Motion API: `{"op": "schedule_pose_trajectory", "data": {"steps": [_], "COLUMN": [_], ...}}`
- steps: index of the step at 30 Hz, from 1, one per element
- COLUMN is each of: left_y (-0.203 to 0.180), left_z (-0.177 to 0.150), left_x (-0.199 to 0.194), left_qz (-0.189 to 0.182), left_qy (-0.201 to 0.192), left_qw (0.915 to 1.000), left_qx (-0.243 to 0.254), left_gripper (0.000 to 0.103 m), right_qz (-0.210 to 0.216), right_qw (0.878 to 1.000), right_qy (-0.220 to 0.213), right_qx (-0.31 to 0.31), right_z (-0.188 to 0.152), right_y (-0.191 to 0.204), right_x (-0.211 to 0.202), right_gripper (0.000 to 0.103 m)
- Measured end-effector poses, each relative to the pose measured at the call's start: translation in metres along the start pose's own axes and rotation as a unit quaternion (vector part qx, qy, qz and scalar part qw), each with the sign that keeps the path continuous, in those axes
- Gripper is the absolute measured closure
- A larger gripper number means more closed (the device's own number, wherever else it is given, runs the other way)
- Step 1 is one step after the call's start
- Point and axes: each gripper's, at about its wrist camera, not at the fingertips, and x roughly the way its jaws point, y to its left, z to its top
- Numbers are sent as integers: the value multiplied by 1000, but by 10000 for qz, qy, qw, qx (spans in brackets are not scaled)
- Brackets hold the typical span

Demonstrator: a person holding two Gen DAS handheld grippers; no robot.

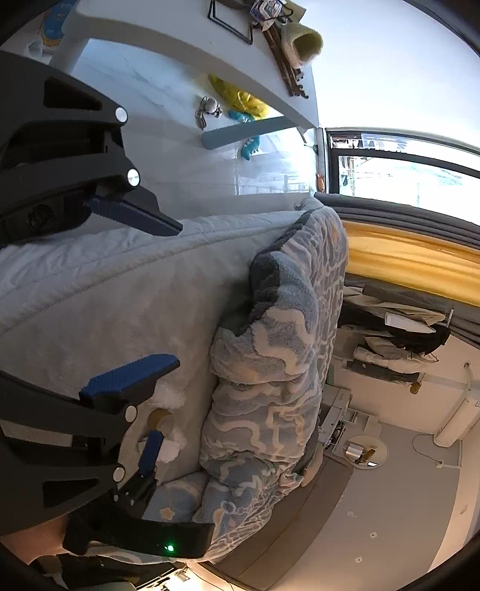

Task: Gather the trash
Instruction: 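Move both open tools back to the items on the bed, then grasp the white cloth ball with the right tool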

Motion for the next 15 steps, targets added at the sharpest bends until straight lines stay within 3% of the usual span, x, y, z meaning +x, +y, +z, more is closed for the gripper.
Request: {"op": "schedule_pose_trajectory", "data": {"steps": [15], "left_y": [-40], "left_z": [1], "left_x": [52], "left_qz": [-112], "left_qy": [260], "left_qw": [9992], "left_qx": [274], "left_gripper": [30], "right_qz": [-315], "right_qw": [9983], "right_qy": [-134], "right_qx": [469], "right_z": [1], "right_y": [-88], "right_x": [-10], "right_gripper": [15]}}
